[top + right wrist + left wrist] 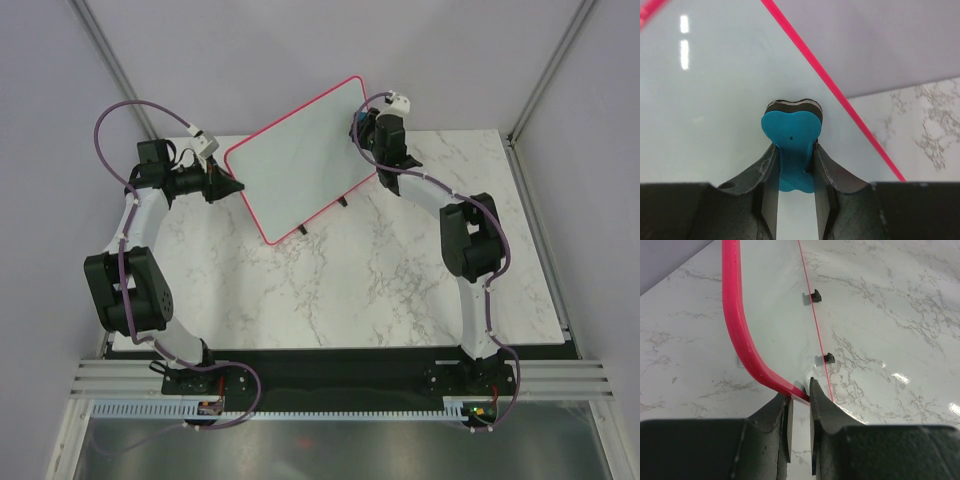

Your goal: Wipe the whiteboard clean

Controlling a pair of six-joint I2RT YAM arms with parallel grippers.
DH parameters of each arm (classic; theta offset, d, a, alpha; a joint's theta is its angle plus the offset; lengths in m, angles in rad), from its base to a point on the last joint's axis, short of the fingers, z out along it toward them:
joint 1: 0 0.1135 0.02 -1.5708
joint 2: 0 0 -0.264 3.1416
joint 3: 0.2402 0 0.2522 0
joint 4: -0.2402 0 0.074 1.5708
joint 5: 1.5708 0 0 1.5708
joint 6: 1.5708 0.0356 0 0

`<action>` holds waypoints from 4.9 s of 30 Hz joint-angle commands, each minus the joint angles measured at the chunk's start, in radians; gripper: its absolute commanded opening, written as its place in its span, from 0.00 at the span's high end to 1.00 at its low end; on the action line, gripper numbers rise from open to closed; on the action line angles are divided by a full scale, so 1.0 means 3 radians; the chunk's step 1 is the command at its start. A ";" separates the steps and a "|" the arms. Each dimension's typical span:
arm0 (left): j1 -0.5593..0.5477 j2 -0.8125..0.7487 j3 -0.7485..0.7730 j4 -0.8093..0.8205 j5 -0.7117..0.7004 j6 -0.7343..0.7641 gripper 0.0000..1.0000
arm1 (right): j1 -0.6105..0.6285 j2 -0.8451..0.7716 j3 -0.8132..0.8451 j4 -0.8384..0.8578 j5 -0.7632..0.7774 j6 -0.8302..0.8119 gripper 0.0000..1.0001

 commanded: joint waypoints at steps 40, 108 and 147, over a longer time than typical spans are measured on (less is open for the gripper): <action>-0.0004 -0.0144 0.0087 0.0102 -0.0106 0.0470 0.98 | -0.0022 0.0405 0.0595 0.0257 -0.0071 -0.0215 1.00; -0.0004 -0.0113 0.0107 0.0025 -0.0080 0.0577 0.98 | 0.0157 0.0318 0.0202 0.0405 0.0501 -0.0088 1.00; -0.0004 -0.0134 0.0112 -0.0057 -0.0060 0.0644 0.98 | 0.0167 0.0206 -0.0172 0.0457 0.0589 -0.0123 1.00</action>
